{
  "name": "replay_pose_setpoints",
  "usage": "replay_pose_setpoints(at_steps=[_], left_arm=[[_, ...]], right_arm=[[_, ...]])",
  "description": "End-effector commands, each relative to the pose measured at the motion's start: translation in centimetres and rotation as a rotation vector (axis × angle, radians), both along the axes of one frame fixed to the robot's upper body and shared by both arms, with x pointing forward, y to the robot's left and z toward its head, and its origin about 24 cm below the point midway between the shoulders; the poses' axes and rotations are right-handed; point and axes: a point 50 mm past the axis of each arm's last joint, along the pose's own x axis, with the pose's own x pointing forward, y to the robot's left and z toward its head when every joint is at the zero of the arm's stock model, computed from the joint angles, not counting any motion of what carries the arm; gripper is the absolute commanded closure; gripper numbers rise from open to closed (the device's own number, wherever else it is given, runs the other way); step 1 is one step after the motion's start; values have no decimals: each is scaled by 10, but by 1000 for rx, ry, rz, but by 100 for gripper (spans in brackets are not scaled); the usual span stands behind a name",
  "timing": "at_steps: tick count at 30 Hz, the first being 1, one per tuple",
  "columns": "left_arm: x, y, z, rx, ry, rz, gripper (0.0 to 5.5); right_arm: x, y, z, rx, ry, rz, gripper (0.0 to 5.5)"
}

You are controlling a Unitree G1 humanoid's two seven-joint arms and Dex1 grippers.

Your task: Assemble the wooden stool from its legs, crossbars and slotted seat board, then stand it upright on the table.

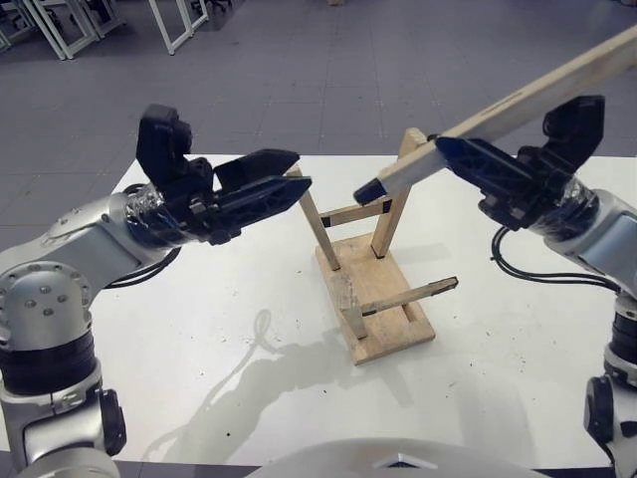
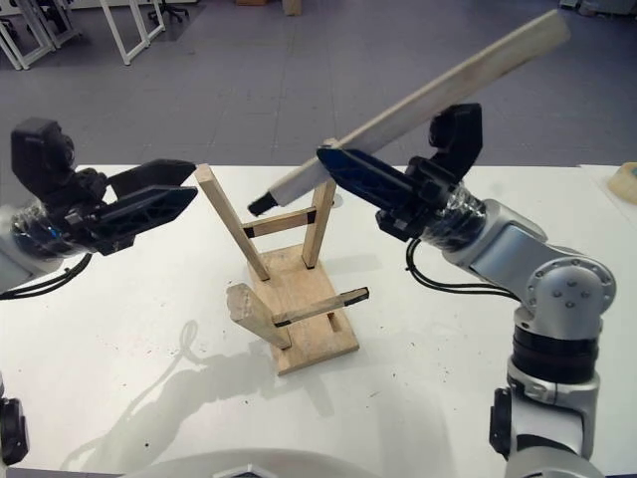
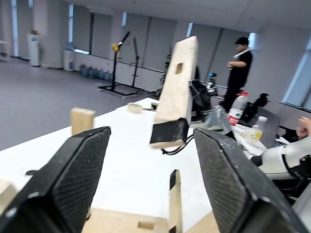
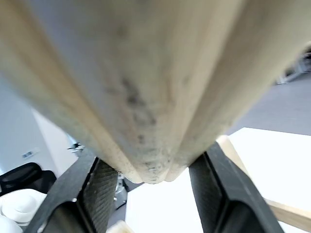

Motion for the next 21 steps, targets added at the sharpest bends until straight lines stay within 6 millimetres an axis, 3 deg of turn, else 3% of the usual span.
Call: replay_pose_setpoints(at_steps=[1, 2, 5, 7, 9, 14, 21], left_arm=[[1, 5, -41, 235, 47, 147, 236], [3, 6, -54, 310, 55, 185, 236], [8, 10, -122, 637, 103, 320, 236], [11, 3, -157, 694, 156, 356, 236], [15, -6, -179, 736, 164, 366, 236], [34, -27, -198, 739, 146, 394, 236], [43, -41, -206, 708, 142, 375, 236]], right_arm=[[2, -39, -25, -202, 26, -172, 347], [2, -45, -32, -243, 28, -191, 347], [0, -66, -63, -393, 72, -245, 347], [-3, -74, -88, -531, 90, -251, 347], [-6, -78, -108, -642, 88, -241, 347], [-17, -69, -134, -751, 57, -147, 347], [-36, -35, -138, -680, 50, -11, 347]])
